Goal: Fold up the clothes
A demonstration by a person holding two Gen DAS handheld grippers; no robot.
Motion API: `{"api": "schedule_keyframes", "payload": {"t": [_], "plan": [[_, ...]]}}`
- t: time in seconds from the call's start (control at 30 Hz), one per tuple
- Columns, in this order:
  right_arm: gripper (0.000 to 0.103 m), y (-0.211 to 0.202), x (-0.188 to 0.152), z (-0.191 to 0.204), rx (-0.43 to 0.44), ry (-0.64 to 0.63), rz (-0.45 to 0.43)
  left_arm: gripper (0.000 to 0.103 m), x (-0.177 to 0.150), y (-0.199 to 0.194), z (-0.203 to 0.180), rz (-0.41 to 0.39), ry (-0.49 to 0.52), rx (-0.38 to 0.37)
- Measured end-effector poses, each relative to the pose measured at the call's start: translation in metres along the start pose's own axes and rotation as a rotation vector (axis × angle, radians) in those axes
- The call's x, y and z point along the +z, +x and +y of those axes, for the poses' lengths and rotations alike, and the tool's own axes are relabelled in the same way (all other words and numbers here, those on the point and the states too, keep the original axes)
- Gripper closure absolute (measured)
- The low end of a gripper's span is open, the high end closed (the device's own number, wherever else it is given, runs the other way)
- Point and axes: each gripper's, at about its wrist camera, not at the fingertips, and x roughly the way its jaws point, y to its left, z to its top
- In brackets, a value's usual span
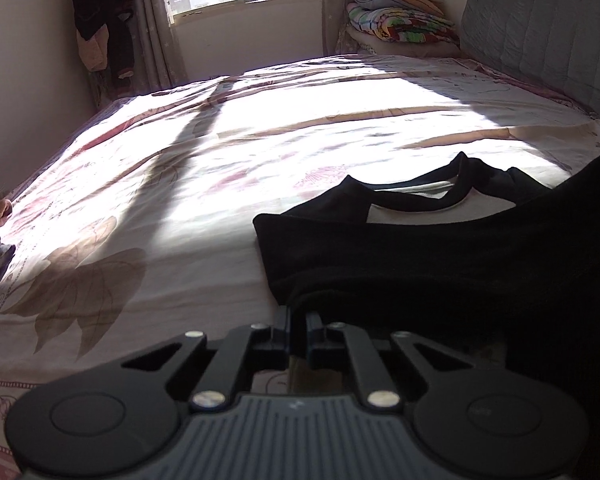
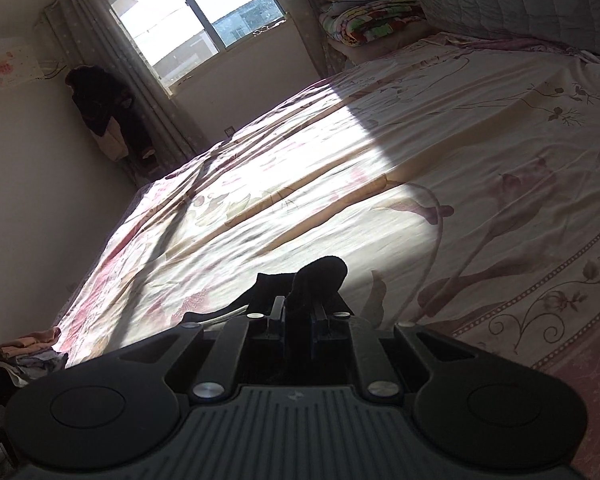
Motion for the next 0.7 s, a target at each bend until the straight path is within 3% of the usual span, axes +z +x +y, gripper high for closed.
{"api": "schedule_keyframes", "payload": {"t": [0.13, 0.23, 0.7], "plan": [[0.091, 0.01, -0.006, -0.008, -0.057, -0.013, 0.075, 0.097, 0.002, -0.01, 0.013, -0.033, -0.074, 0.029], [0.091, 0.006, -0.011, -0.004, -0.053, -0.058, 0.12, 0.097, -0.002, -0.013, 0.021, -0.022, -0.091, 0.031], [0.087, -0.009, -0.101, 0.012, -0.111, -0.533, 0.361, 0.095, -0.023, -0.016, 0.025, 0.044, 0.085, -0.031]]}}
